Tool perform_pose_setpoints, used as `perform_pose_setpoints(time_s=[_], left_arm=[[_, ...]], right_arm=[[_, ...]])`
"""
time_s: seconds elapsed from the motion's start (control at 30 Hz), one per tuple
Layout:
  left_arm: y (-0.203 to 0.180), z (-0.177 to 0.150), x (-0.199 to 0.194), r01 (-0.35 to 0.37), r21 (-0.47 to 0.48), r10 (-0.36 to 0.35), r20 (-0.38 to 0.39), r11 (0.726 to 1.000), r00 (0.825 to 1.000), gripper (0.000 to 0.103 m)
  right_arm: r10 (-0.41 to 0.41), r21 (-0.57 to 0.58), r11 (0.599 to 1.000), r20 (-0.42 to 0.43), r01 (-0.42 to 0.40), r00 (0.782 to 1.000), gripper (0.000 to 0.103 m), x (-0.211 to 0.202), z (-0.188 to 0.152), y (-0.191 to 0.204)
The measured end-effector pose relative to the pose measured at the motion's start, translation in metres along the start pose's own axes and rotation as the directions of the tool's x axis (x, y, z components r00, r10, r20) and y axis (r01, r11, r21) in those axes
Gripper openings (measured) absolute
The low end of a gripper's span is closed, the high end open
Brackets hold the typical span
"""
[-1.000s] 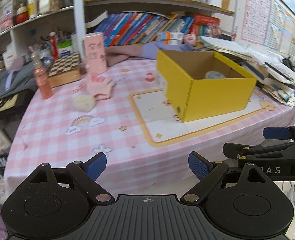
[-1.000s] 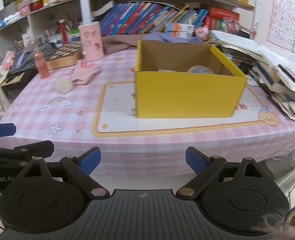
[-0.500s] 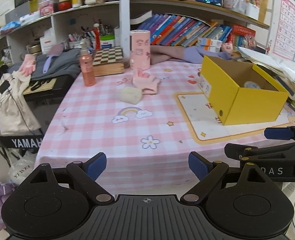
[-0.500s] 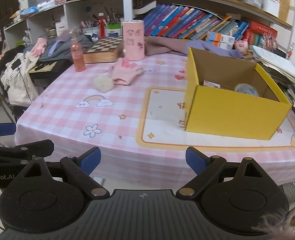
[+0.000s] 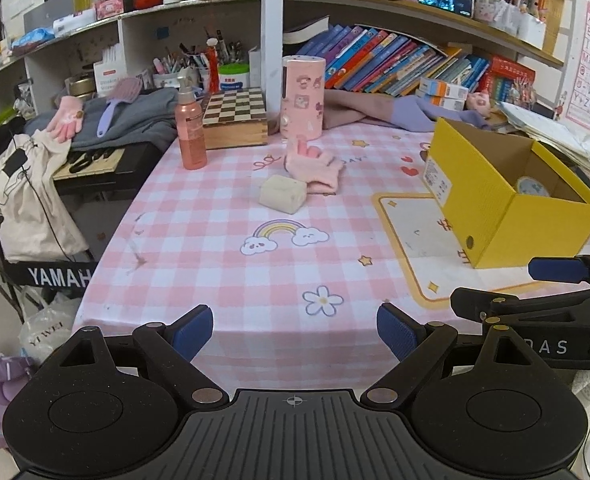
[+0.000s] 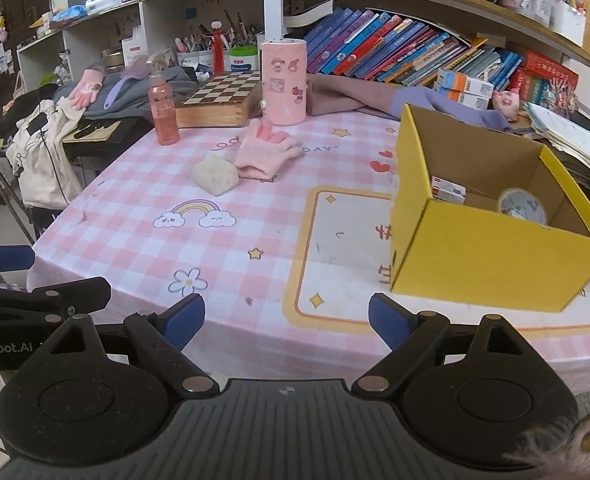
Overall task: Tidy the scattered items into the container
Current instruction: 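Move the right gripper to the pink glove while the left gripper approaches the white sponge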
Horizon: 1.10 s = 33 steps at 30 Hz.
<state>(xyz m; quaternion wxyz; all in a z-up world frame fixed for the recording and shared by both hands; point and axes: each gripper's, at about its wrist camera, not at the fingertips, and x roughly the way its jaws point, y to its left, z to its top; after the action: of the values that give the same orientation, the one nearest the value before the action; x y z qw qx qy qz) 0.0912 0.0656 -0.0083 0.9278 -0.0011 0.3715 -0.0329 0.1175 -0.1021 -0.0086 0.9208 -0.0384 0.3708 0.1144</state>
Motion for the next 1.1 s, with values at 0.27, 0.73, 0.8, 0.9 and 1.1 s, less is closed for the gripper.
perform_pose_setpoints(time_s=[0.27, 0.73, 0.8, 0.9, 1.1], left_arm=[[0.007, 0.026, 0.037, -0.024, -0.010, 0.023, -0.030, 1.000, 0.999, 0.091], [0.013, 0.068, 0.113, -0.051, 0.013, 0.052, -0.048, 0.999, 0.998, 0.091], [0.013, 0.073, 0.125, -0.053, 0.025, 0.054, -0.054, 0.998, 0.997, 0.091], [0.014, 0.080, 0.146, -0.058, 0.042, 0.061, -0.064, 0.997, 0.996, 0.091], [0.014, 0.095, 0.180, -0.056, 0.075, 0.062, -0.088, 0.996, 0.994, 0.091]], right_arm=[[0.027, -0.006, 1.000, -0.014, -0.027, 1.000, 0.089, 0.042, 0.034, -0.004], [0.081, 0.043, 0.996, -0.053, -0.078, 0.995, 0.088, 0.127, 0.108, -0.025], [0.091, 0.059, 0.994, -0.065, -0.087, 0.994, 0.088, 0.142, 0.118, -0.027], [0.106, 0.084, 0.991, -0.076, -0.099, 0.992, 0.088, 0.163, 0.133, -0.028], [0.123, 0.099, 0.989, -0.100, -0.114, 0.987, 0.088, 0.195, 0.152, -0.026]])
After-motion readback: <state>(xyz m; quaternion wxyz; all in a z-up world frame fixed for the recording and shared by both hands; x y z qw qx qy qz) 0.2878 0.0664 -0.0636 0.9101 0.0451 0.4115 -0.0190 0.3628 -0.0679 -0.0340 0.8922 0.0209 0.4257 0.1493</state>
